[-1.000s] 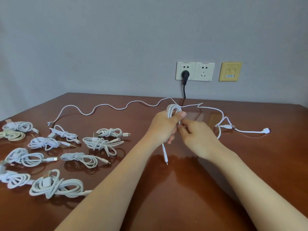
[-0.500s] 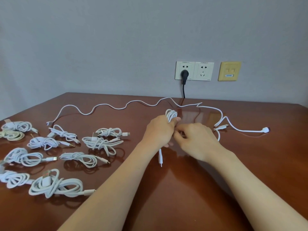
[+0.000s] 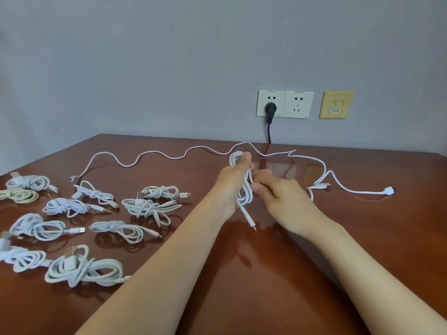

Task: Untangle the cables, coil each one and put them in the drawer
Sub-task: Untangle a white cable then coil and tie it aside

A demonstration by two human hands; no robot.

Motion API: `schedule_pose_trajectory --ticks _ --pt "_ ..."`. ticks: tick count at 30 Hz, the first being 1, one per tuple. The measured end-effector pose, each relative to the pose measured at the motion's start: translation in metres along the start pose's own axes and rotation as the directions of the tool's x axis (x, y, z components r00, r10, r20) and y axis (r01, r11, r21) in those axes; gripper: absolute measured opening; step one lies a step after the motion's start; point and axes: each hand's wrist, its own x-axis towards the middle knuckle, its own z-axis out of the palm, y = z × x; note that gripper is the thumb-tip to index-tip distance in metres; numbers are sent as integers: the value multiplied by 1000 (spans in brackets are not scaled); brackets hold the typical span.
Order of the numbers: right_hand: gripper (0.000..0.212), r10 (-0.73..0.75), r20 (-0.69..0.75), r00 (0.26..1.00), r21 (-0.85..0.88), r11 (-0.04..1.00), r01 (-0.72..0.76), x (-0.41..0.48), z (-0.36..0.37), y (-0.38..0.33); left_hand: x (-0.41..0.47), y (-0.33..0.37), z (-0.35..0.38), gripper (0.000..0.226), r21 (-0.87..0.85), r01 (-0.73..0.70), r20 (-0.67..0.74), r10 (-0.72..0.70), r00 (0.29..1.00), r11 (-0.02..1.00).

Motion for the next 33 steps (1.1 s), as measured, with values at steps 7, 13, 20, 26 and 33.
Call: schedule_pose_trajectory --ticks 7,13,20,26,33 --pt "25 96 -38 995 416 907 -72 3 4 3 -18 10 10 31 -417 88 196 -5 981 905" --pt "53 199 83 976 643 738 -205 5 7 7 -22 14 6 43 -404 99 296 28 955 909" --pt "45 225 163 961 648 709 -277 6 16 2 -14 10 8 42 -473 -5 153 88 984 881" --pt "49 162 136 977 405 891 -204 3 20 -4 -13 13 3 42 -536 -25 124 107 987 844" --pt "36 158 228 961 208 956 -207 -1 11 -1 -9 25 -10 41 -610 -52 39 96 995 791"
